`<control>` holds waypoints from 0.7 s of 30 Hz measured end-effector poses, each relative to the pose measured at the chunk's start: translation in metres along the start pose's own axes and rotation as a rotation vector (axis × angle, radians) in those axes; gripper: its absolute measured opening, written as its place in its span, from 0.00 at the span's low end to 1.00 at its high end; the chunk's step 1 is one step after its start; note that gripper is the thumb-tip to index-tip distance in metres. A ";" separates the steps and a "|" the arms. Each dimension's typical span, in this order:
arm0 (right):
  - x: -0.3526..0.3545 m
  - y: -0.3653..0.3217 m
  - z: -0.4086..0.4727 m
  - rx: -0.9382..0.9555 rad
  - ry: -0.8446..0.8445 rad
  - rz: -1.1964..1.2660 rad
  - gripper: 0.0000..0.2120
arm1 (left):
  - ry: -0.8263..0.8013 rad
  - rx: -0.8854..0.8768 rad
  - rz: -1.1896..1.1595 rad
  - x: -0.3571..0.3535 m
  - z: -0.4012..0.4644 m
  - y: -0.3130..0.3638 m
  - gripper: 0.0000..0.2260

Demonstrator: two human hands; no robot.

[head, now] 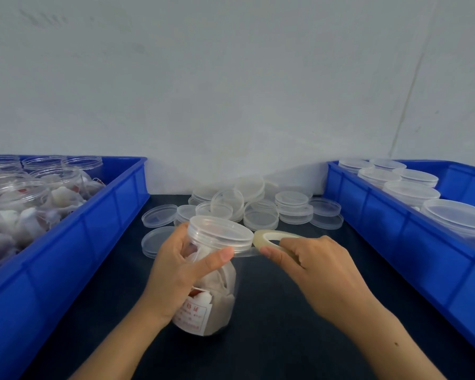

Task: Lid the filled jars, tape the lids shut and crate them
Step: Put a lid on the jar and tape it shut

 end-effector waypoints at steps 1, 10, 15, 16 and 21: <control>-0.001 0.000 0.000 0.000 0.003 0.000 0.33 | -0.003 -0.005 0.000 0.000 0.000 0.001 0.30; -0.009 -0.007 0.000 0.002 0.045 0.017 0.27 | -0.046 0.021 -0.112 0.000 -0.001 -0.002 0.45; -0.014 -0.007 -0.001 -0.051 0.075 0.065 0.29 | -0.038 -0.010 -0.100 -0.004 -0.003 -0.002 0.26; -0.015 -0.007 -0.002 -0.065 0.078 0.076 0.29 | -0.006 -0.013 -0.072 -0.004 -0.004 -0.002 0.22; -0.016 -0.013 -0.004 -0.080 0.074 0.095 0.31 | 0.096 -0.087 0.067 -0.009 -0.014 0.005 0.27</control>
Point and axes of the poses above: each hand's wrist, its own z-axis towards the middle knuckle, its own x-axis out of the back of the hand, y = z × x, the point moved 3 cm from there along z, towards the middle knuckle, and after that the axes turned 9 degrees about -y, right-handed, at the moved point
